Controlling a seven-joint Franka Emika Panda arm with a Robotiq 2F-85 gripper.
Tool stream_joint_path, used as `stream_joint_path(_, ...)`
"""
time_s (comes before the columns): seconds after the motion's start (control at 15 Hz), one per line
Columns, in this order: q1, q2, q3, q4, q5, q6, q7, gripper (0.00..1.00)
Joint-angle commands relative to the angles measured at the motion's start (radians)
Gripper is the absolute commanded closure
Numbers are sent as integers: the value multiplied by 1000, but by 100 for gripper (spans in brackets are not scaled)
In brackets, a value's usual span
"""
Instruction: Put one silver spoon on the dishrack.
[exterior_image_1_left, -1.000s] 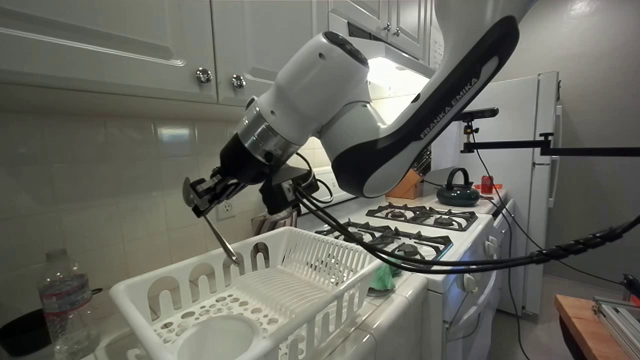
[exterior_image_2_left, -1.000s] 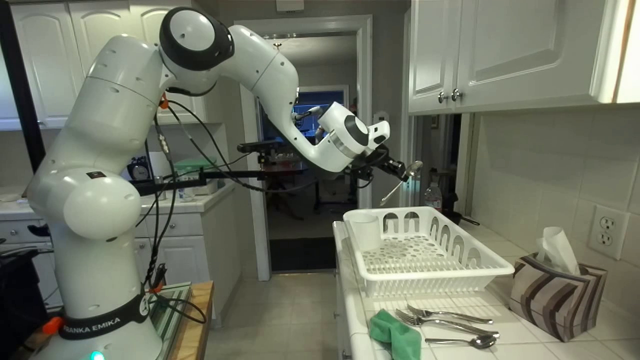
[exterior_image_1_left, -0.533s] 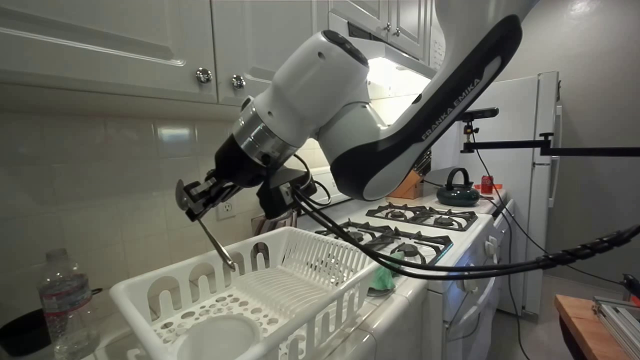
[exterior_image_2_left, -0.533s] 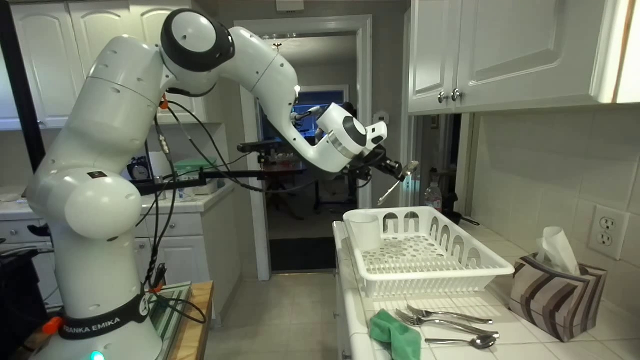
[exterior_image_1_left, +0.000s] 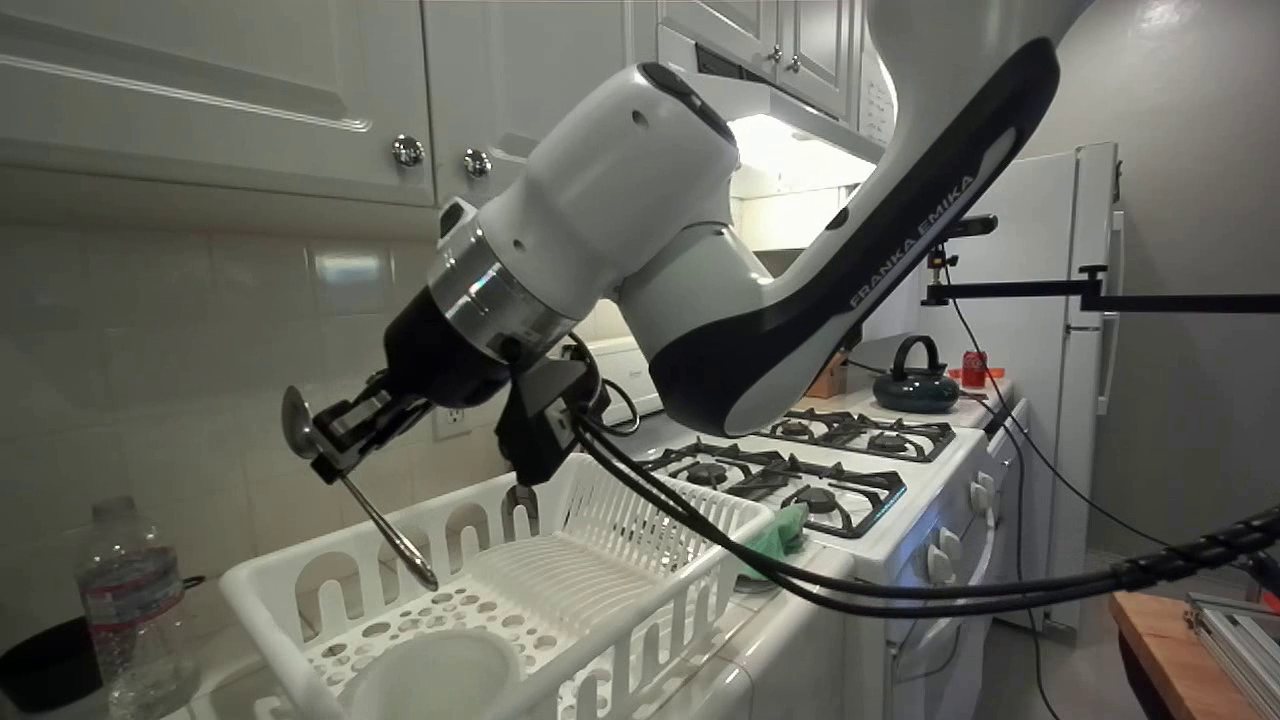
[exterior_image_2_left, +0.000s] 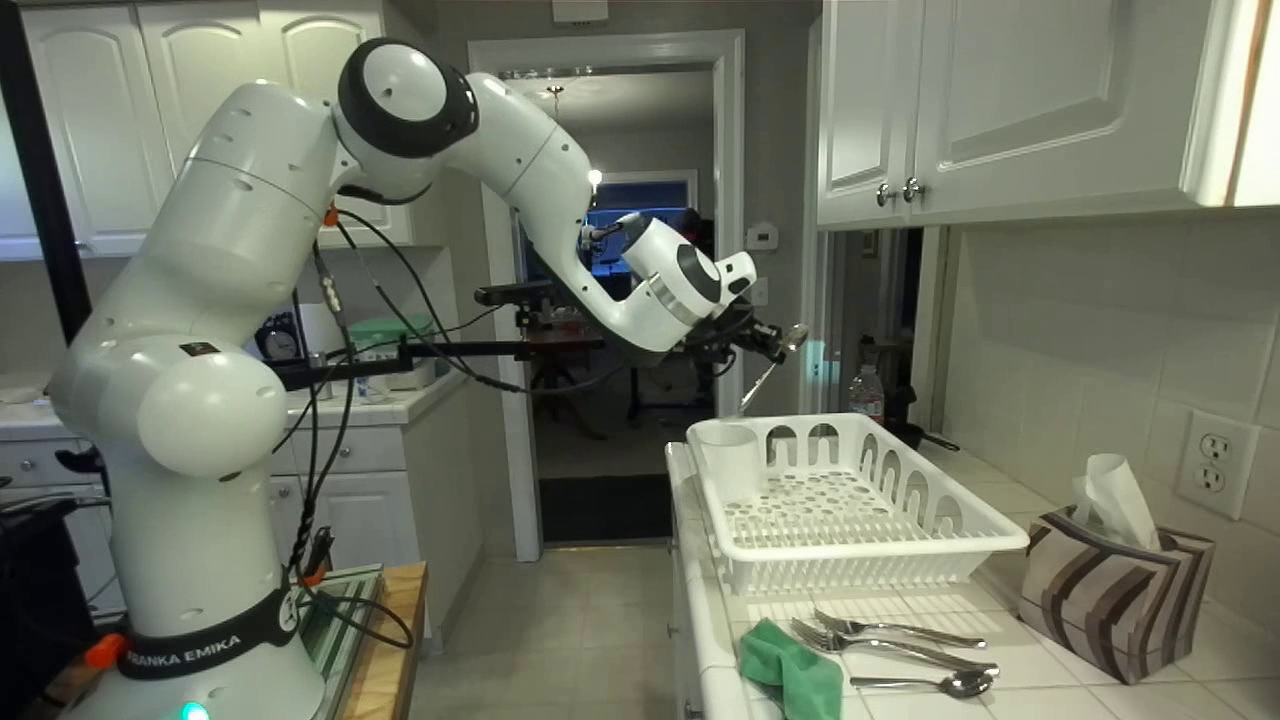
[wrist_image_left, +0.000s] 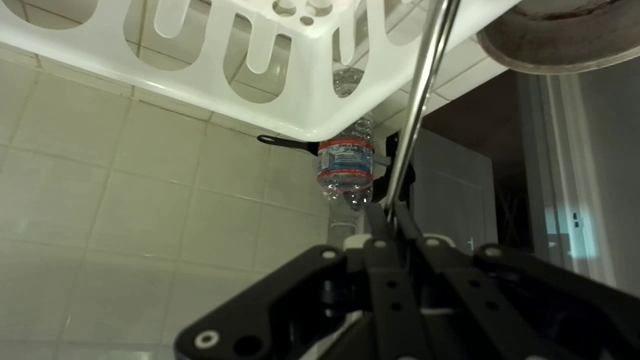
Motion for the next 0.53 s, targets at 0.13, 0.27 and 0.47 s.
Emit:
stream_joint_path(0.13, 7, 87, -20, 61, -9, 108, -26, 99)
stream_joint_path(0.27, 1, 97, -9, 60, -10, 120, -38, 99)
stream_joint_path(0.47, -4, 97, 0, 45, -12, 136, -47, 99)
